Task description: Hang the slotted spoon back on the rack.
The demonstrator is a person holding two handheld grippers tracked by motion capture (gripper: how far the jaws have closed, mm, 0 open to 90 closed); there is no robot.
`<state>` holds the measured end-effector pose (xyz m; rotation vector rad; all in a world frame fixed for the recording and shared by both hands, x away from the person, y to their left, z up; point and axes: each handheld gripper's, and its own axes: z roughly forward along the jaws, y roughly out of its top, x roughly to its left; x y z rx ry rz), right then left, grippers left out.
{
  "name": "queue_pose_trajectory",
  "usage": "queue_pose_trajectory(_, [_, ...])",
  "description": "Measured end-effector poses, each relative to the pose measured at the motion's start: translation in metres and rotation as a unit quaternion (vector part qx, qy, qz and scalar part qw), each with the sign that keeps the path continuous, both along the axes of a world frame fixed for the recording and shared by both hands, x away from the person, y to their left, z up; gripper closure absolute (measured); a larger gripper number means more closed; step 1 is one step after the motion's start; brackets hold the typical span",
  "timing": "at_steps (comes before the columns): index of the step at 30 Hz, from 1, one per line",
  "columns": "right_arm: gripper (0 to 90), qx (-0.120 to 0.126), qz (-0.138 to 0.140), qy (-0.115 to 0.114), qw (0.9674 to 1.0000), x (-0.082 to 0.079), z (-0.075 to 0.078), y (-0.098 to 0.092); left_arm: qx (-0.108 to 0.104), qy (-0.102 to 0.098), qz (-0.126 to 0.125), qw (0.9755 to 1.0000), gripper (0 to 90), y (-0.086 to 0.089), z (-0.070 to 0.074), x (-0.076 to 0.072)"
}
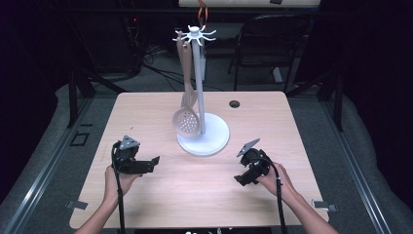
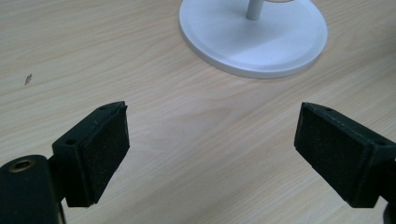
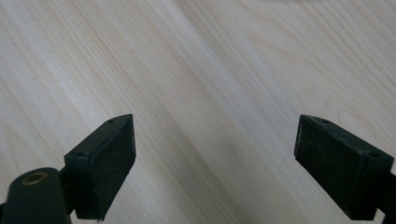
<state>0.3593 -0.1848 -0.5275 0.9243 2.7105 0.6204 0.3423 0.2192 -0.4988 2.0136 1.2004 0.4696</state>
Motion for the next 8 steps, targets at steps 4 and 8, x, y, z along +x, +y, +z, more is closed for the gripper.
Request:
queue_pose_trajectory(4, [12.1, 0.000, 0.003, -0.005, 1.0000, 0.000, 0.001, -0.002, 0.006, 0.012, 0.009, 0.9999, 8.0, 0.001, -0.008, 0.004])
queue_pose_trajectory(8, [12.2, 0.005, 0.006, -0.011, 0.9999, 0.000, 0.004, -0.002, 0.022, 0.024, 0.010, 0.9994, 6.6, 0.001, -0.015, 0.008])
